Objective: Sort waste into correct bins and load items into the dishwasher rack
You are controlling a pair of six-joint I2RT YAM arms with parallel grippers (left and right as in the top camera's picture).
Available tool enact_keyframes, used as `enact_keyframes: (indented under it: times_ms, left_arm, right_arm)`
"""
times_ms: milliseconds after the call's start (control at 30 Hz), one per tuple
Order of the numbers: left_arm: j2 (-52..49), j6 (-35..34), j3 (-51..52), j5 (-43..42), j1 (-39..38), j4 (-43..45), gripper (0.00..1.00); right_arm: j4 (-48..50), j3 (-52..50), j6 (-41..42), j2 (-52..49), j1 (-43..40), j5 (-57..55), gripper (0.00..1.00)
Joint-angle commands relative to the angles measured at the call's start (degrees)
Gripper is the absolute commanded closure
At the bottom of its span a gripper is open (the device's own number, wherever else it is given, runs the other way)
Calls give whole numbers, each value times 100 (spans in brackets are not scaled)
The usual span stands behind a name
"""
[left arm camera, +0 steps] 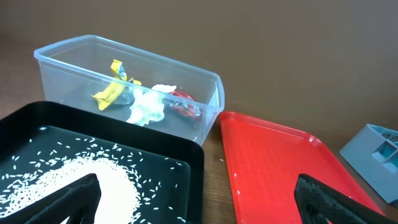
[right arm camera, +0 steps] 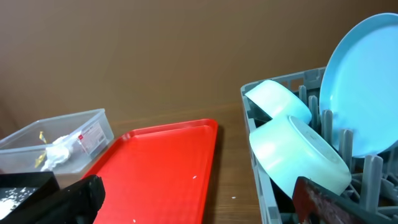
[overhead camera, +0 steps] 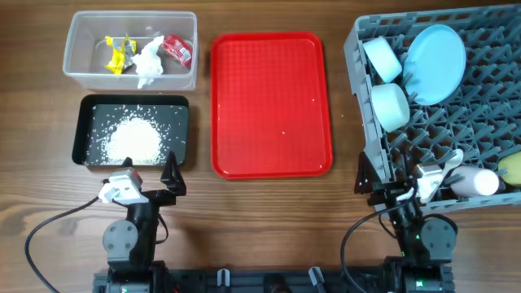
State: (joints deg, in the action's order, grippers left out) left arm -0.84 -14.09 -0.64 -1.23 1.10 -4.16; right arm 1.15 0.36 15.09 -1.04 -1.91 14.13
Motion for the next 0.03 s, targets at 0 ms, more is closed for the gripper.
enact_keyframes:
  times_ms: [0]
  left_arm:
    - [68, 11, 33, -63, -20, -15, 0]
  right_arm:
    - [20, -7, 33, 39, 2, 76, 0]
